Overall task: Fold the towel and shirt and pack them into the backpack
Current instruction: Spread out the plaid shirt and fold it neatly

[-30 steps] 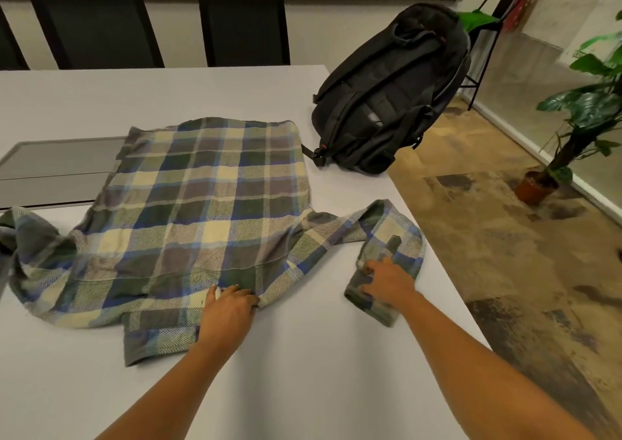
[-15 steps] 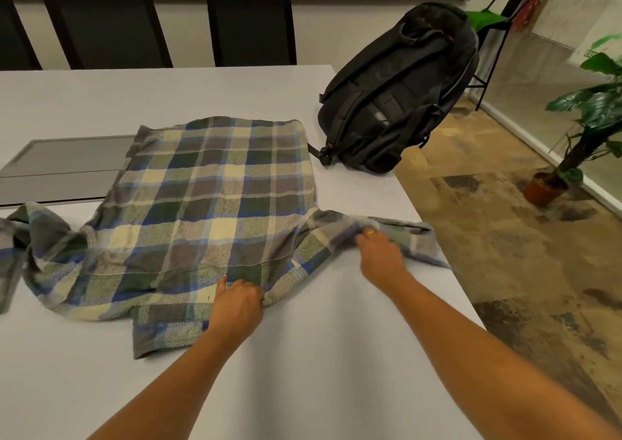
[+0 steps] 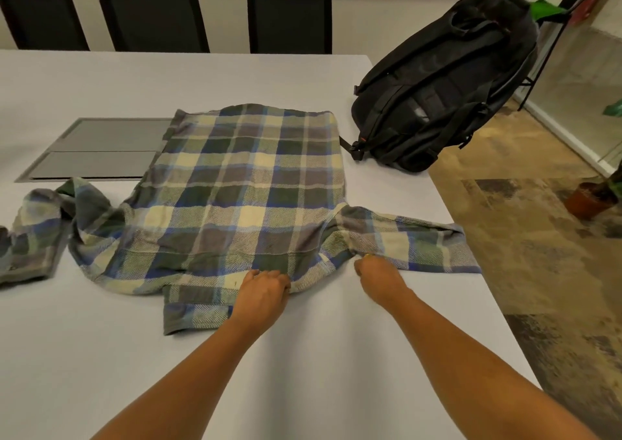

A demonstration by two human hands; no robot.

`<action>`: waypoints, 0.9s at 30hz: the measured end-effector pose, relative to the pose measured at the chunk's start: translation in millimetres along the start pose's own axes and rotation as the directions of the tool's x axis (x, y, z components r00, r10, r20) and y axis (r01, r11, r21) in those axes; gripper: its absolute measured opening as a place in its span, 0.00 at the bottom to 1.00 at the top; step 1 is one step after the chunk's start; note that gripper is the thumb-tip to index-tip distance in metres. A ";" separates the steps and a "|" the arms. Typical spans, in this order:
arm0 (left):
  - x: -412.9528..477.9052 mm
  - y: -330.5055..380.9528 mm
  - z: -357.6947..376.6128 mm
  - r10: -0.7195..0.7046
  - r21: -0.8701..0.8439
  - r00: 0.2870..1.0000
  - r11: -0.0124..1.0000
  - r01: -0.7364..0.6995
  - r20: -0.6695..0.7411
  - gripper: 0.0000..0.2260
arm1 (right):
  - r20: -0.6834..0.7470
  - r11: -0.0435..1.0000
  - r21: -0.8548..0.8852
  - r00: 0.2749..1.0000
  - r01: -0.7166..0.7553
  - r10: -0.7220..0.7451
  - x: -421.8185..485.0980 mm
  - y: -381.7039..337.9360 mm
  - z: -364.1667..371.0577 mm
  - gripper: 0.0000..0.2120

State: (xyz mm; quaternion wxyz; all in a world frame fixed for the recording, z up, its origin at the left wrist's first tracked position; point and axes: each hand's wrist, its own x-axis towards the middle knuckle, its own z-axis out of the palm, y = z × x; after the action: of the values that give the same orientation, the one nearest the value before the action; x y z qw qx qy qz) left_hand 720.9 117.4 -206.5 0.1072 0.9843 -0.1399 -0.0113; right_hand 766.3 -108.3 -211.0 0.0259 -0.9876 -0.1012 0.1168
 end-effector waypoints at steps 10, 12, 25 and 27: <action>-23.7 -36.2 2.4 -0.289 0.022 0.954 0.957 0.289 0.075 0.32 | -0.313 0.944 0.211 0.932 0.253 -0.180 -2.8 -41.7 -13.8 0.08; -30.6 -49.2 -0.1 -0.353 0.051 0.925 0.936 0.349 0.137 0.36 | -0.296 0.926 0.225 0.927 0.303 -0.232 1.5 -66.4 -17.2 0.09; -82.8 -196.0 -35.5 -0.492 -0.004 0.860 0.868 0.497 0.134 0.45 | 0.225 0.997 0.077 0.974 0.012 -0.030 34.1 -234.0 -4.1 0.23; -88.8 -219.7 -39.0 -0.509 0.015 0.846 0.858 0.513 0.159 0.36 | 0.205 1.000 -0.017 0.978 -0.026 0.029 38.9 -238.5 -5.2 0.17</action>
State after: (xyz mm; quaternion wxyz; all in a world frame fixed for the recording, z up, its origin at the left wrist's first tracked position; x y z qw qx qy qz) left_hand 697.6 356.2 -216.2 0.1026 0.9804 0.1192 -0.1191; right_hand 758.3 132.8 -196.8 0.0066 -0.9718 -0.0905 0.2177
